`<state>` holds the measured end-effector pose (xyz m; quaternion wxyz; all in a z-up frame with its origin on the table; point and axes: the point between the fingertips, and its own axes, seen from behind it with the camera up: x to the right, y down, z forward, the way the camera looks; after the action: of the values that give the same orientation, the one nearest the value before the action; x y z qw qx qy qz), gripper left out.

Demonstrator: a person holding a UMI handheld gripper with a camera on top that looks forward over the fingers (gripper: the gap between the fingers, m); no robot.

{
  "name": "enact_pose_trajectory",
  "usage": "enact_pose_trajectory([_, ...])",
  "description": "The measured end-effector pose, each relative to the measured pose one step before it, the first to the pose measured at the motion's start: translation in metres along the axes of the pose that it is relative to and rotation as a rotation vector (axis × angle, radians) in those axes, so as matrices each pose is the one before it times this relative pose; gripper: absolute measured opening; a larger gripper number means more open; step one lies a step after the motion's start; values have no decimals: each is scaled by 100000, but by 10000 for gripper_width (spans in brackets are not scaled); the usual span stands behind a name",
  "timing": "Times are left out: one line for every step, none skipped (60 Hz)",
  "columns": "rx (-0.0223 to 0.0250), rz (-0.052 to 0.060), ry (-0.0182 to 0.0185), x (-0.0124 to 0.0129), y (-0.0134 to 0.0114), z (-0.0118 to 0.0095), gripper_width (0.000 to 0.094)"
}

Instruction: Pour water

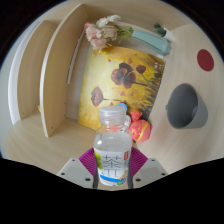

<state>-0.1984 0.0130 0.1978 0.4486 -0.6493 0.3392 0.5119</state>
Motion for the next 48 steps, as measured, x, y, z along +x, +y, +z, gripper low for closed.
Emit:
enact_pose_trajectory([506, 4565, -740, -33, -397, -47, 396])
enact_pose_trajectory([886, 4243, -741, -10, -458, -52, 396])
enact_pose_trajectory([992, 4154, -594, 26, -451, -32, 394])
enact_pose_trajectory([994, 4185, -328, 111, -415, -40, 396])
enact_pose_trajectory([1111, 4300, 254, -32, -453, -67, 395])
enact_pose_trajectory([1068, 4266, -199, 100, -428, -27, 397])
enact_pose_trajectory([1080, 4069, -352, 36, -364, 47, 403])
enact_pose_trajectory([1034, 4051, -507, -9, -399, -8, 402])
enact_pose_trajectory([861, 3991, -649, -22, -351, 12, 402])
enact_pose_trajectory([691, 3961, -696, -23, -276, -4, 404])
enact_pose_trajectory([524, 3989, -678, 13, -260, 19, 403])
enact_pose_trajectory([663, 3961, -587, -20, -296, 11, 403])
enact_pose_trajectory([919, 3485, -688, -99, -361, 3, 403])
enact_pose_trajectory([1064, 3118, -872, -135, -346, 28, 402])
enact_pose_trajectory([1111, 3180, -420, -190, -200, -17, 402])
enact_pose_trajectory([541, 3108, -774, -123, -202, 92, 403])
enact_pose_trajectory([392, 2990, -265, -98, -302, 38, 401])
enact_pose_trajectory([614, 2976, -463, -68, -197, -31, 401])
enact_pose_trajectory([766, 2738, -343, -40, -241, -13, 403])
enact_pose_trajectory([858, 2576, -67, 2, -237, 24, 402])
enact_pose_trajectory([815, 2465, 166, 56, -223, 35, 402])
enact_pose_trajectory([615, 2406, 273, 97, -196, 37, 401])
enact_pose_trajectory([553, 2272, 254, 58, -161, 31, 401])
enact_pose_trajectory([537, 2050, 66, 2, -180, 39, 401])
enact_pose_trajectory([620, 2343, 126, -195, -108, -63, 400])
enact_pose_trajectory([584, 1781, -217, -57, -153, 45, 400])
enact_pose_trajectory([442, 1755, 64, -46, -154, 19, 400])
enact_pose_trajectory([538, 1688, -124, -73, -100, 15, 401])
enact_pose_trajectory([481, 1398, -226, -45, -80, 25, 401])
enact_pose_trajectory([266, 1201, -240, -21, -48, 17, 401])
enact_pose_trajectory([147, 1075, -261, -44, -22, 51, 402])
enact_pose_trajectory([176, 755, -276, -38, -14, 10, 421])
enact_pose_trajectory([202, 636, -160, -14, -44, 17, 422])
enact_pose_trajectory([46, 739, 64, 23, -34, 28, 420])
enact_pose_trajectory([192, 1138, 496, -62, 20, -45, 419])
enact_pose_trajectory([58, 567, 651, 98, -30, 26, 421])
enact_pose_trajectory([190, 447, 469, 34, 10, 33, 421])
enact_pose_trajectory([325, -28, 304, 34, -25, 44, 421])
enact_pose_trajectory([126, -184, 292, 37, 1, 32, 420])
enact_pose_trajectory([-310, -114, 306, 46, 79, 18, 421])
enact_pose_trajectory([-567, -97, 367, 56, 120, 8, 420])
enact_pose_trajectory([-568, -374, 454, 73, 93, 10, 422])
enact_pose_trajectory([-313, -829, 423, 34, 50, -4, 422])
enact_pose_trajectory([-115, -1154, 108, -32, 44, 17, 422])
enact_pose_trajectory([-294, -1707, -142, -5, 82, 52, 421])
enact_pose_trajectory([-282, -2019, 666, -104, 246, 79, 421])
enact_pose_trajectory([-816, -2703, 311, -9, 198, 44, 421])
enact_pose_trajectory([-708, -3323, 204, -37, 182, 64, 421])
